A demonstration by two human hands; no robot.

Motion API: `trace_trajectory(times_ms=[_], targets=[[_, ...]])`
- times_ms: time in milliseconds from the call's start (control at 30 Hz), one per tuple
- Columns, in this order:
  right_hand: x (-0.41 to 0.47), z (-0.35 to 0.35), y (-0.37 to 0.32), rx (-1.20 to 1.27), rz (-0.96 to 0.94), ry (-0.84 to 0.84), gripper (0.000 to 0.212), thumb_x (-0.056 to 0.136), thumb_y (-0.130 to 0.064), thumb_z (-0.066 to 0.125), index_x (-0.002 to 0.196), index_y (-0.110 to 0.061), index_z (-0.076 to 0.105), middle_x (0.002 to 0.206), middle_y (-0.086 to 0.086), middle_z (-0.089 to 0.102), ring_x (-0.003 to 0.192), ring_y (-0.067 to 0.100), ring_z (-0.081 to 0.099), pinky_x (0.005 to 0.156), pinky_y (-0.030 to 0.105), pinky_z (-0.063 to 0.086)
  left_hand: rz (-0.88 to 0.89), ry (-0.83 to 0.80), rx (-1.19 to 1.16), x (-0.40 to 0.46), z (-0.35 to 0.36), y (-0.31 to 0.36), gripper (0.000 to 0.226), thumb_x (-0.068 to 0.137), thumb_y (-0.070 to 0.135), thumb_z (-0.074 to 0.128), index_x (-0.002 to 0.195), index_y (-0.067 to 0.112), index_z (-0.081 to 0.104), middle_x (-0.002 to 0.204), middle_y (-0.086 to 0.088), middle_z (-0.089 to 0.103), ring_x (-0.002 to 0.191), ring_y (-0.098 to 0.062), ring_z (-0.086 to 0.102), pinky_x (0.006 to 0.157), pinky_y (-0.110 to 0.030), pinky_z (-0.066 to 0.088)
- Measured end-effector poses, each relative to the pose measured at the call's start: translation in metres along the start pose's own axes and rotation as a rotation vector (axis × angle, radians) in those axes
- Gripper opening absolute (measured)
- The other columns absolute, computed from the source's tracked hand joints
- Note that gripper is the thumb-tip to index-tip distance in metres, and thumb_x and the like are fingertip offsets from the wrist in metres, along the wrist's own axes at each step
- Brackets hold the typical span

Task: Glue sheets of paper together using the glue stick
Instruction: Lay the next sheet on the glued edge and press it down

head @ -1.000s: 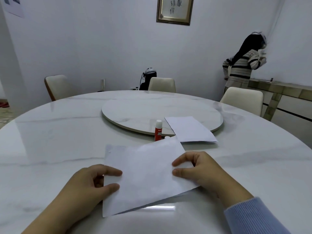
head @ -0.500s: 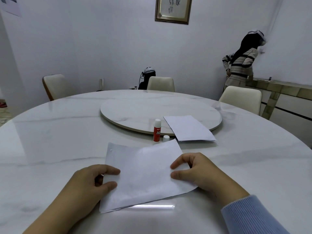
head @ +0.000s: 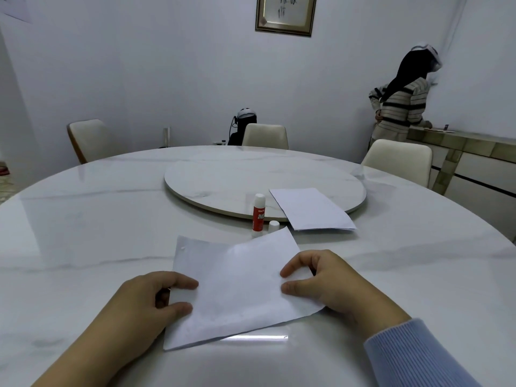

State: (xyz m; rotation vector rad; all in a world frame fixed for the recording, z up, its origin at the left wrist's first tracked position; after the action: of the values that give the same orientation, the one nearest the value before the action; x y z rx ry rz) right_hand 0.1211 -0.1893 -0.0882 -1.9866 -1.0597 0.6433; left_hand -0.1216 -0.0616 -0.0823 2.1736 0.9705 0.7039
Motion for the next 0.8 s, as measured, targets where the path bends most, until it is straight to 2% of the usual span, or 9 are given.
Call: trace_trajectory(times_ms=[300,433,600,700,800], targets=[[-0.0012,0.0000,-0.0010,-0.017,-0.010,0.003,0.017,0.067,-0.025,0.085,0.080,-0.029,0.075,0.099,-0.003,0.071,0.091,0.017,0.067,0.089,0.036,0.055,0.005,-0.015,0.010,0.0010,0.0025,-0.0032,0.027,0.072,0.019,0.077,0.081,0.043,0.070,0.053,0.004,0.046,0.052,0.004,0.050,0.056,-0.005,0.038],[-0.0006,-0.0005,-0.0027,-0.053,-0.029,0.017,0.016,0.067,-0.026,0.085,0.079,-0.030,0.075,0.096,-0.006,0.070,0.088,0.013,0.066,0.082,0.027,0.055,-0.002,-0.020,0.003,0.0019,0.0020,-0.0035,0.027,0.071,0.019,0.078,0.080,0.043,0.071,0.048,0.007,0.046,0.049,0.003,0.050,0.055,-0.005,0.038],[0.0006,0.0001,-0.0030,-0.082,-0.035,0.027,0.016,0.066,-0.025,0.084,0.078,-0.030,0.074,0.096,-0.006,0.069,0.085,0.012,0.065,0.074,0.023,0.054,0.004,-0.029,0.046,0.0030,0.0023,-0.0034,0.027,0.072,0.020,0.078,0.080,0.044,0.070,0.053,0.005,0.048,0.051,0.003,0.051,0.055,-0.006,0.038],[0.0018,0.0002,-0.0046,-0.135,-0.053,0.050,0.015,0.065,-0.026,0.082,0.074,-0.033,0.072,0.089,-0.011,0.065,0.076,0.007,0.062,0.060,0.015,0.048,0.002,-0.036,0.066,0.0030,0.0037,-0.0041,0.026,0.074,0.022,0.076,0.083,0.045,0.068,0.061,0.006,0.052,0.056,0.003,0.053,0.057,-0.006,0.039],[0.0017,0.0016,-0.0052,-0.187,-0.070,0.072,0.016,0.066,-0.028,0.080,0.075,-0.035,0.069,0.090,-0.017,0.059,0.075,0.001,0.057,0.057,0.012,0.040,0.015,-0.066,0.097,0.0031,0.0072,-0.0026,0.026,0.077,0.025,0.073,0.089,0.046,0.064,0.086,0.015,0.058,0.068,0.001,0.057,0.062,-0.008,0.040]])
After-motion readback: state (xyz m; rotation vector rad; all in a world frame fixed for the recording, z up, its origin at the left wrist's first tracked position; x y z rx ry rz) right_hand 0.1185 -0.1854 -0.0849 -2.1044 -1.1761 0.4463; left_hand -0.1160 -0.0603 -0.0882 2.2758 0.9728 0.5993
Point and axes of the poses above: each hand's wrist, its own x-axis towards the middle knuckle, its own z-axis out of the palm, y = z × x, the point moved 7 cm from there along x, towards the middle knuckle
